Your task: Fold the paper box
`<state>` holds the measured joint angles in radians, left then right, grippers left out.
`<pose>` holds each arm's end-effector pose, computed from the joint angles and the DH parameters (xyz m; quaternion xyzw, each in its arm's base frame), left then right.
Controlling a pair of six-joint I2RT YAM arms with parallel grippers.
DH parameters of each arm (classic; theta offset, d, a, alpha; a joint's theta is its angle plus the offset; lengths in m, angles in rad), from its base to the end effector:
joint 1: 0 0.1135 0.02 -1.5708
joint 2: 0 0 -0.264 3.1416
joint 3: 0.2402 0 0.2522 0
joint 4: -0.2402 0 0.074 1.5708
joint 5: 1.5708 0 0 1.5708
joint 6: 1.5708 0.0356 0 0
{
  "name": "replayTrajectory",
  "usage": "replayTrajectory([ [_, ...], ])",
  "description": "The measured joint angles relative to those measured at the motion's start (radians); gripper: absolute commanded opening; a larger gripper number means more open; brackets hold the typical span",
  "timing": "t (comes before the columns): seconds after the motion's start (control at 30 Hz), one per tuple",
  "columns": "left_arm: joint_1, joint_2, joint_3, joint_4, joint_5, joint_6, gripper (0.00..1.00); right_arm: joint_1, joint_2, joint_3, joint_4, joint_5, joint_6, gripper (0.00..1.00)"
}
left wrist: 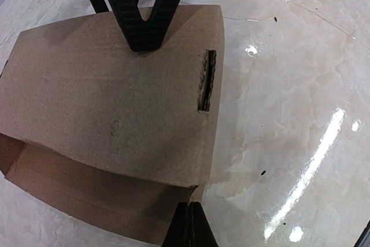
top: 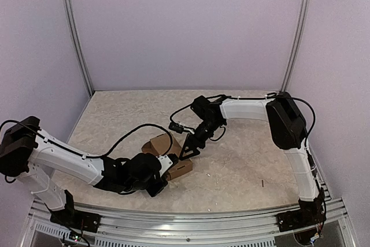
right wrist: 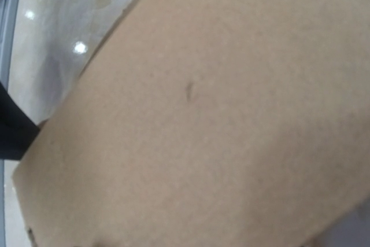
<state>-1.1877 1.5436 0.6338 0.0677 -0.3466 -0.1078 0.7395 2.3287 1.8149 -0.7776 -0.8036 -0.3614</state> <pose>0.1167 -0.2572 0.1407 0.4205 0.8210 -0.0833 0.3771 0.3311 0.3367 0.1422 -0.5231 0.7483 0.4044 0.0531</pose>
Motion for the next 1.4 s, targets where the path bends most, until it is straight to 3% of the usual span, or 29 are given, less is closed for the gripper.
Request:
replayTrajectory([
  [0.7, 0.018, 0.116, 0.204, -0.158, 0.043, 0.069, 0.0, 0.002, 0.0, -0.001, 0.021, 0.0, -0.004, 0.73],
  [1.0, 0.008, 0.168, 0.293, -0.237, 0.037, 0.032, 0.0, 0.004, -0.011, -0.021, 0.051, 0.015, 0.001, 0.73],
  [1.4, -0.06, 0.15, 0.302, -0.278, -0.079, -0.051, 0.25, 0.029, -0.031, -0.026, 0.052, 0.074, -0.001, 0.74],
])
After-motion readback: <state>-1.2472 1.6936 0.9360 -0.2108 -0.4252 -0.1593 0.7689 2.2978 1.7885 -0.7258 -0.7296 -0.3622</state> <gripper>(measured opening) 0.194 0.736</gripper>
